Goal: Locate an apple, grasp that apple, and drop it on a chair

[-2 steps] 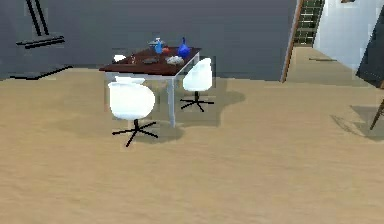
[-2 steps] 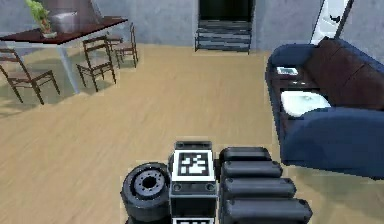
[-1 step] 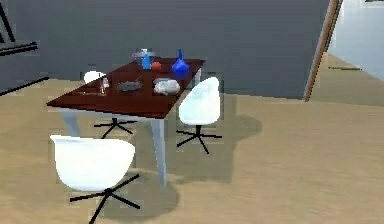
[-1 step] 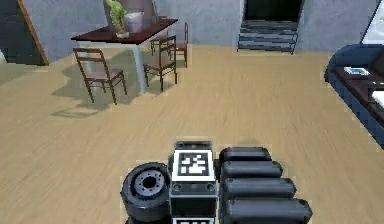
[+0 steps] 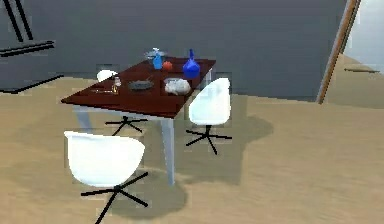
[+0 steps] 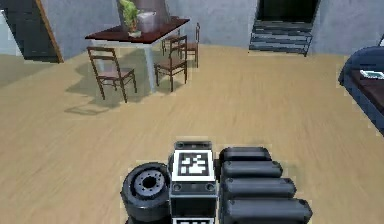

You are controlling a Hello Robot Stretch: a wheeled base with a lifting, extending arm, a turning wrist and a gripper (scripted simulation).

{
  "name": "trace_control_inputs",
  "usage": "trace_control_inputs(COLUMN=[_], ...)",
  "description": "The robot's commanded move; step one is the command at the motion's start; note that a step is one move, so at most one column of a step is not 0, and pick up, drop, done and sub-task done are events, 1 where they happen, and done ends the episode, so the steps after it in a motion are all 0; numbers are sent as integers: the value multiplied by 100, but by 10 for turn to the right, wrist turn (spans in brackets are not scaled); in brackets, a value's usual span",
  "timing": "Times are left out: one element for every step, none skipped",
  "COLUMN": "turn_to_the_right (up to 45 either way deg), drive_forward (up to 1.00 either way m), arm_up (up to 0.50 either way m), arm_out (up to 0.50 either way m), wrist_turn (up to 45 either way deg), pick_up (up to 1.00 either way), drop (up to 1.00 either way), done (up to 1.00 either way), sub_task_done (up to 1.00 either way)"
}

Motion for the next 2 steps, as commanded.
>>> trace_control_inputs(turn_to_the_right=[0, -450], drive_forward=[80, 0], arm_up=[0, 0], arm_out=[0, 0], wrist_turn=[0, 0], pick_up=[0, 0], drop=[0, 0], done=[0, 0], sub_task_done=[0, 0])
